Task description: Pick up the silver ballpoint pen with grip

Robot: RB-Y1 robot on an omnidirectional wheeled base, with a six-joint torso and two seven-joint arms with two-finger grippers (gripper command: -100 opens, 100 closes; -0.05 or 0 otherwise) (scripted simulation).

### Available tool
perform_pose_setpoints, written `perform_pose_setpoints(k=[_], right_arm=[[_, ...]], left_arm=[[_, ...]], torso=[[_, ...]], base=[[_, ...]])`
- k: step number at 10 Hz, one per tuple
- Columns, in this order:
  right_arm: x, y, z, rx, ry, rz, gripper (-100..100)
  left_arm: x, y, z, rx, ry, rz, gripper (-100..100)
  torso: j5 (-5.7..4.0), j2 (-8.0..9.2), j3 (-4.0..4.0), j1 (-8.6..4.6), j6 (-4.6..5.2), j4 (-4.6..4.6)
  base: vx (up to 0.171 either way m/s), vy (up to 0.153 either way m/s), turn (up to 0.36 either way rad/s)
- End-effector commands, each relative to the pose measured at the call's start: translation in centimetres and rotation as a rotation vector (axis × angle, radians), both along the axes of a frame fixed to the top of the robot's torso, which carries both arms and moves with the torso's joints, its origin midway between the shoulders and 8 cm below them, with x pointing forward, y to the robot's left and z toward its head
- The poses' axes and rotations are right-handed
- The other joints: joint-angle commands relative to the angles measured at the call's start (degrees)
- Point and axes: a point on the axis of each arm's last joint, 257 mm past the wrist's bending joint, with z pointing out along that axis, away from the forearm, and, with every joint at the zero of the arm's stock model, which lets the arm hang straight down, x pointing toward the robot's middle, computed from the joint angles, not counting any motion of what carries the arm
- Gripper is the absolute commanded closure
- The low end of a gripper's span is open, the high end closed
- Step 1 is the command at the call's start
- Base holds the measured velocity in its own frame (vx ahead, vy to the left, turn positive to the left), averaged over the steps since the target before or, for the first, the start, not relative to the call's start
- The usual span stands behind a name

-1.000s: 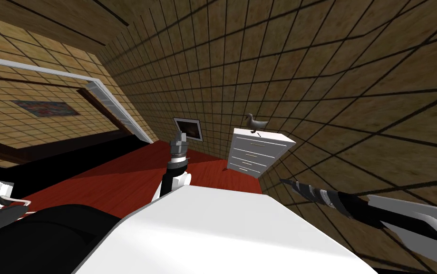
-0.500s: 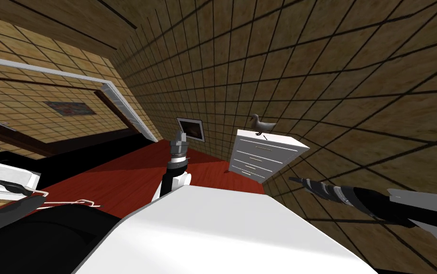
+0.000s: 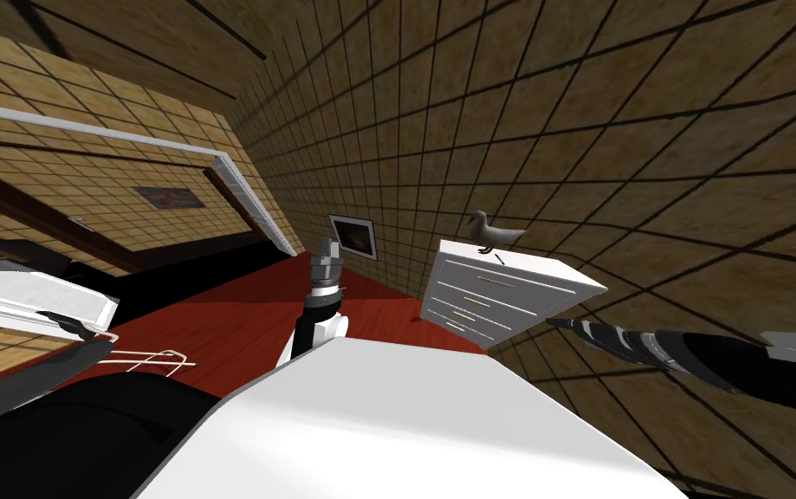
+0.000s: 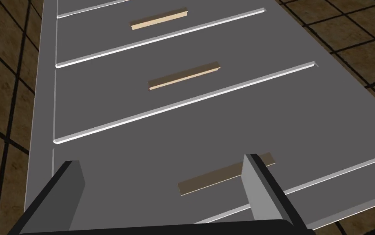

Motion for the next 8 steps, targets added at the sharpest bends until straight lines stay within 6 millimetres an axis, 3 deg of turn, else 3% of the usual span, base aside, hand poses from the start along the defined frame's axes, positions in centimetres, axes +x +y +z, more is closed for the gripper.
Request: perform_pose_setpoints(k=[1, 5, 8], right_arm=[[0.3, -1.6, 2.0, -0.046, 0.006, -0.016, -100], [0.6, -3.7, 5.7, -0.128, 0.013, -0.034, -100], [0.7, -4.8, 8.4, -0.176, 0.020, -0.057, -100]], left_arm=[[0.0, 0.0, 0.0, 0.000, 0.000, 0.000, 0], [0.0, 0.0, 0.0, 0.000, 0.000, 0.000, 0], [0.0, 0.0, 0.0, 0.000, 0.000, 0.000, 0]], torso=[[0.00, 0.00, 0.00, 0.00, 0.00, 0.00], [-0.02, -0.31, -0.17, -0.10, -0.06, -0.07], [-0.05, -0.49, -0.29, -0.20, -0.06, -0.13]], base=[[0.178, -0.015, 0.139], [0.176, -0.049, 0.167], [0.255, -0.089, 0.217]])
